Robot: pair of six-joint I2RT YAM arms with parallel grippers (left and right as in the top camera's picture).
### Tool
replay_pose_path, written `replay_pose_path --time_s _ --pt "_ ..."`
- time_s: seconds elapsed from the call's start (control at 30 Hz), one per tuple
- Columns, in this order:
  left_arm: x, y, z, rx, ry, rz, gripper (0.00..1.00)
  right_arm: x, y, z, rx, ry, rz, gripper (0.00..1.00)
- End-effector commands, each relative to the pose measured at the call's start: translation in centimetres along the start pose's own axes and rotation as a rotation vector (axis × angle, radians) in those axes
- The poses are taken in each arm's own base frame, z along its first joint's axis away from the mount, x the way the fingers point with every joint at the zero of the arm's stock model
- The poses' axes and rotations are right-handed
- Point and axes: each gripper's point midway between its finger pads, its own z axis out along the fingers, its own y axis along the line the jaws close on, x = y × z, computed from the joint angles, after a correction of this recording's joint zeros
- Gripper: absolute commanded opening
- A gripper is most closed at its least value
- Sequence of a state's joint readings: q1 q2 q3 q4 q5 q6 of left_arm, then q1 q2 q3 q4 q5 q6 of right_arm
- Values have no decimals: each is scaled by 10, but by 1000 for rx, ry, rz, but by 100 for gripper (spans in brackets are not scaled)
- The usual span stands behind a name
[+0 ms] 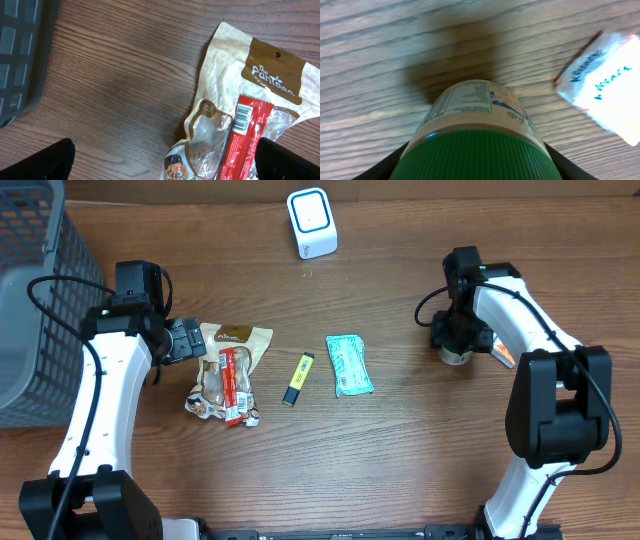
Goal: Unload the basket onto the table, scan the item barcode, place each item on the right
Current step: 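Move the green-lidded jar right and set it near the orange box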
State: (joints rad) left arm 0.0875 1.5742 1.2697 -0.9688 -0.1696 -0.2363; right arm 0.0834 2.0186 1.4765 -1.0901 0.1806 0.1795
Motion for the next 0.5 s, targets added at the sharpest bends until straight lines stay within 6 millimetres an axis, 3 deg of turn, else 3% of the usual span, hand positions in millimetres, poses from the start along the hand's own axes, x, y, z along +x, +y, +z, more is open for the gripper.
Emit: replay_pose_path --time_s 0.0,0.17,0.3,0.47 --pt "-2 2 1 -11 -1 -6 100 4 -26 10 53 22 37 74" --pt "-2 2 1 -11 -1 -6 100 3 -31 12 -3 35 99 98" --pt "-2 2 1 -11 -1 -6 99 -6 -27 2 -40 17 108 100" --pt "-2 2 1 -11 -1 -6 100 -29 -30 -42 -54 -40 115 100"
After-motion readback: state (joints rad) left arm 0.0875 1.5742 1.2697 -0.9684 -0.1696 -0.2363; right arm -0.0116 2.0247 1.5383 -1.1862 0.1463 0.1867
